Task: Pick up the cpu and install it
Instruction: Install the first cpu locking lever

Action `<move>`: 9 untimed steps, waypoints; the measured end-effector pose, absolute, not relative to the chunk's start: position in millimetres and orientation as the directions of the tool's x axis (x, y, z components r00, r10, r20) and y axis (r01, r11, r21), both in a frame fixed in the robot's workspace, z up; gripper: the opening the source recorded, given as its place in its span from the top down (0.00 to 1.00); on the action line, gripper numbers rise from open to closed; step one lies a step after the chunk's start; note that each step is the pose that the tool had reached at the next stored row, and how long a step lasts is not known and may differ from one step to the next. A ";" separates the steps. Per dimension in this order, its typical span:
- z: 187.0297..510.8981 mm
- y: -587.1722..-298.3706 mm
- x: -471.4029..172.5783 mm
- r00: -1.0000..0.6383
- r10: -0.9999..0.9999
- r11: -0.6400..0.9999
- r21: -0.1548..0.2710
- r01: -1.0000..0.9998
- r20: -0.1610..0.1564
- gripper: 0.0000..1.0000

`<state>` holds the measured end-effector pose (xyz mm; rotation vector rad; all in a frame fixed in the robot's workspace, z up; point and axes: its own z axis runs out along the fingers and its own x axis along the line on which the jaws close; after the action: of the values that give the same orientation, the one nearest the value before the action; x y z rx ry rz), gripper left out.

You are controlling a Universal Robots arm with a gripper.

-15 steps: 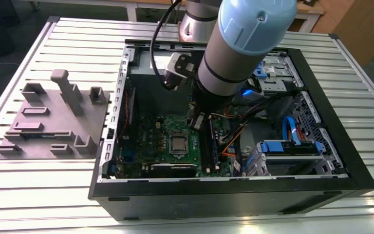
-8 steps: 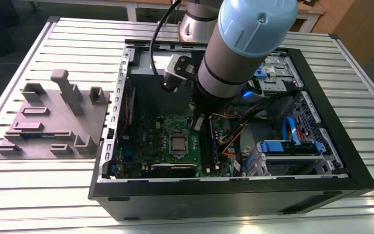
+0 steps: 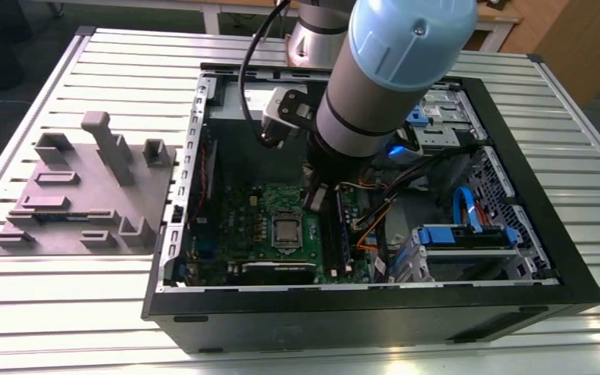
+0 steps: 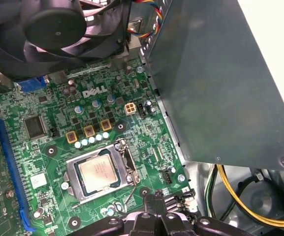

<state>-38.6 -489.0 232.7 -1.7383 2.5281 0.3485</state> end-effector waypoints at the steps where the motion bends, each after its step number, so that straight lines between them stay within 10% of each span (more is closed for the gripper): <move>1: 232.7 -489.5 -38.6 -0.365 -0.915 0.341 0.154 -0.927 -0.171 0.90; 9: 232.7 -490.7 -38.6 -0.365 -0.915 0.341 0.154 -0.927 -0.171 0.90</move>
<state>-38.6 -490.7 232.7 -1.7383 2.5281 0.3484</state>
